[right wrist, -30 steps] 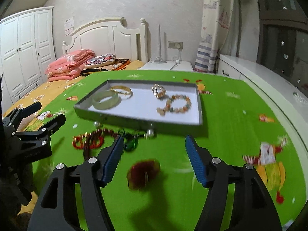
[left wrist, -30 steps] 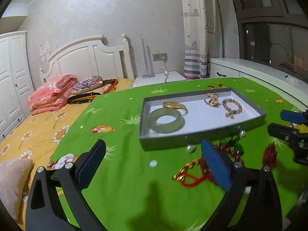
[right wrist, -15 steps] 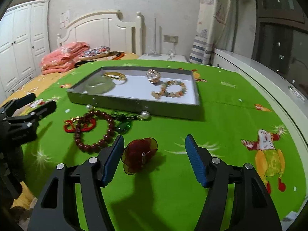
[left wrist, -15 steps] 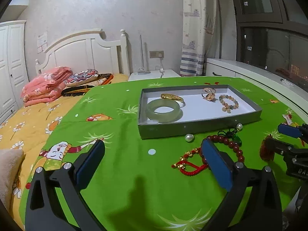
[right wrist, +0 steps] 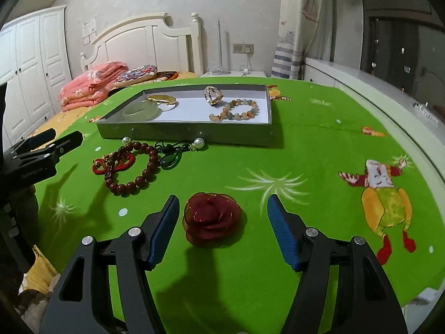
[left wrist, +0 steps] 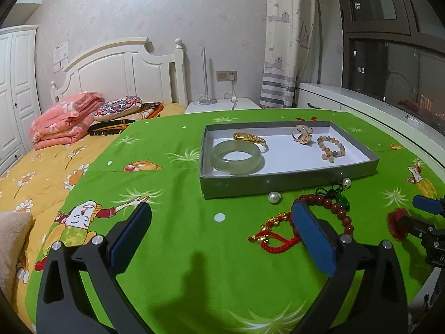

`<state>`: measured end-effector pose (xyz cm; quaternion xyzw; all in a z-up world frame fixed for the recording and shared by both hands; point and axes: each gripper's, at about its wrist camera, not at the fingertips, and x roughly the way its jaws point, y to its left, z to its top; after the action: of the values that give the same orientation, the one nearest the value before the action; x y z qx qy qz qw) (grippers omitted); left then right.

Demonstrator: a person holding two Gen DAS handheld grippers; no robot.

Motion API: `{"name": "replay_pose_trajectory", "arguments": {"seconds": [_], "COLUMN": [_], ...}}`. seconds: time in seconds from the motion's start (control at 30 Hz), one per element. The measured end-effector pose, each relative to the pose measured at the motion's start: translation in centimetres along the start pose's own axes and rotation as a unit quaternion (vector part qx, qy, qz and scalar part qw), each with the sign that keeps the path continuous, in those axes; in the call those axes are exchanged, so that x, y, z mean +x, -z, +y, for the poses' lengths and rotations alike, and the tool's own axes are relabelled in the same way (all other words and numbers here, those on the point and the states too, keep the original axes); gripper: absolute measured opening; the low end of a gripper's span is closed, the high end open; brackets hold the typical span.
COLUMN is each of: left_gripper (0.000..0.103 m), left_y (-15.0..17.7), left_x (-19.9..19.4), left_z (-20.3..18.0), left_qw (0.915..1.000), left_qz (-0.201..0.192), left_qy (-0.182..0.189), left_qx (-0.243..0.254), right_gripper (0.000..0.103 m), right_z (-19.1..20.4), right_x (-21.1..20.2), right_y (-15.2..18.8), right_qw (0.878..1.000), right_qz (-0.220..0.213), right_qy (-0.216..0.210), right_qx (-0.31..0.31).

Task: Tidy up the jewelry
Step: 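Move the right gripper to the red flower brooch and close on it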

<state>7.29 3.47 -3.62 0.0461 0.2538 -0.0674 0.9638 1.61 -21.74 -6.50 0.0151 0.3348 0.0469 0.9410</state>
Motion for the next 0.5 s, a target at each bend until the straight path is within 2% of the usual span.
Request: {"name": "replay_pose_trajectory", "arguments": {"seconds": [0.5], "left_gripper": [0.098], "left_y": [0.2], "left_x": [-0.3], "left_z": [-0.3], "left_qw": [0.9999], "left_qz": [-0.002], "left_qy": [0.01], "left_qx": [0.004], "right_gripper": [0.062], "right_z": [1.4], "right_x": [1.5], "right_y": [0.6], "right_qw": [1.0], "right_qz": [0.013], "right_qy": [0.006], "right_qx": [-0.024]}}
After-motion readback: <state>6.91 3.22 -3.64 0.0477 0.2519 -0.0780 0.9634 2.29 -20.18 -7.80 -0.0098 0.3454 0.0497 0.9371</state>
